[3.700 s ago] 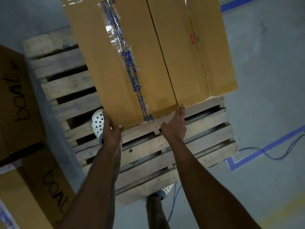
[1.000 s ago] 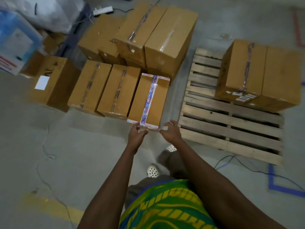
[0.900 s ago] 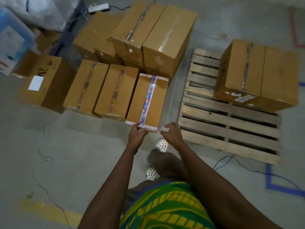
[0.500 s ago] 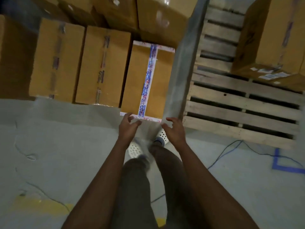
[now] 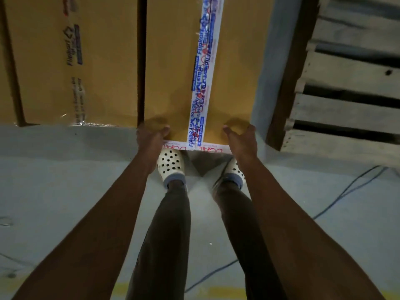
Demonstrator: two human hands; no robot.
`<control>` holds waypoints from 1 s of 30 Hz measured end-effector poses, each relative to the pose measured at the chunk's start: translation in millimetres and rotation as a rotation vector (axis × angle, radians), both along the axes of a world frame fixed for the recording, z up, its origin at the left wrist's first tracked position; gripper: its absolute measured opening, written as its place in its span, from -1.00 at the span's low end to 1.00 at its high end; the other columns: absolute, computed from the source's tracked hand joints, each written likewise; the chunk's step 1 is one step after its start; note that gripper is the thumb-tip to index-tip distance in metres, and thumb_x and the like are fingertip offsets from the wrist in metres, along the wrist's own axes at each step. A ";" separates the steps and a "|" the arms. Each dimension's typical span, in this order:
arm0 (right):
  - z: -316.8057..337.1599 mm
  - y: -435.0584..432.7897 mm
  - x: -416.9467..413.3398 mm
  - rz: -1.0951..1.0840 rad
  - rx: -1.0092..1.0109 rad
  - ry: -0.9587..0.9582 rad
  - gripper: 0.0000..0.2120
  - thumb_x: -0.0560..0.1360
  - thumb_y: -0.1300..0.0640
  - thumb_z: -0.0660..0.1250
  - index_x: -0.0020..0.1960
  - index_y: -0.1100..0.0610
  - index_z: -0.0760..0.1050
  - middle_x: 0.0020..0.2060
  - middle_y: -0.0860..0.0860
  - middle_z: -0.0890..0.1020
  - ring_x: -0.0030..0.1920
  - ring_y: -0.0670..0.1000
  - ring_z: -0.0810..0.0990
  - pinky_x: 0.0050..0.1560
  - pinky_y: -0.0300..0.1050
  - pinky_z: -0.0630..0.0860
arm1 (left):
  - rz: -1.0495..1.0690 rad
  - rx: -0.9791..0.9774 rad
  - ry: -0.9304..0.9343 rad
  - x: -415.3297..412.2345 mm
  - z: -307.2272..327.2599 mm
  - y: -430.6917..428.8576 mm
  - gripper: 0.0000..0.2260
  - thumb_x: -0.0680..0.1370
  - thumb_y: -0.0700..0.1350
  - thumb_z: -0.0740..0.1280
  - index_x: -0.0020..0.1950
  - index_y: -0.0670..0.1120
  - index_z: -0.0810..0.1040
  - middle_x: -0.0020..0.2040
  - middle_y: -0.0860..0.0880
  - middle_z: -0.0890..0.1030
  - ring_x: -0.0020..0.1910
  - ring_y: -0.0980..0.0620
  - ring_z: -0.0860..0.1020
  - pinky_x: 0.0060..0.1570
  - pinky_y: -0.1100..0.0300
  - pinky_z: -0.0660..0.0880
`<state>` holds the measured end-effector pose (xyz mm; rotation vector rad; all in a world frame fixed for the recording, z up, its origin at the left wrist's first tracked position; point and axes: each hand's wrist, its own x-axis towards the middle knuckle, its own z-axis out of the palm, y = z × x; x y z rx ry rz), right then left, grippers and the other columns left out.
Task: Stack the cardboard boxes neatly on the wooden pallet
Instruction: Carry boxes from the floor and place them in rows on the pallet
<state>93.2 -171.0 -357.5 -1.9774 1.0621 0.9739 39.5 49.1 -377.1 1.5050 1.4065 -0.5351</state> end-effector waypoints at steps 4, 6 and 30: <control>46.8 -2.2 9.5 -0.034 -0.051 -0.036 -0.24 0.50 -0.26 0.39 0.55 -0.01 0.16 0.47 0.04 0.40 0.42 0.18 0.43 0.40 0.14 0.38 | -0.012 0.006 -0.059 13.7 45.5 1.6 -0.42 0.45 -0.12 0.52 0.44 -0.08 0.45 0.31 0.01 0.55 0.22 -0.03 0.56 0.00 0.23 0.47; 88.1 -3.4 19.2 -0.050 -0.084 -0.103 -0.28 0.46 -0.25 0.42 0.50 -0.01 0.26 0.39 0.04 0.50 0.36 0.18 0.49 0.40 0.16 0.40 | -0.061 0.053 -0.104 23.9 91.5 -1.1 -0.40 0.38 -0.13 0.51 0.41 -0.08 0.47 0.27 0.02 0.54 0.16 -0.03 0.56 0.00 0.22 0.49; 510.5 -130.1 -52.9 -0.450 0.005 -0.384 -0.30 0.14 -0.43 0.31 0.17 -0.08 0.51 -0.01 0.01 0.64 0.07 0.11 0.61 0.19 0.16 0.55 | -0.182 0.108 -0.322 29.9 532.7 -110.9 -0.61 0.48 0.21 0.45 -0.01 -0.12 0.67 -0.10 -0.06 0.70 -0.15 -0.04 0.67 -0.22 0.15 0.53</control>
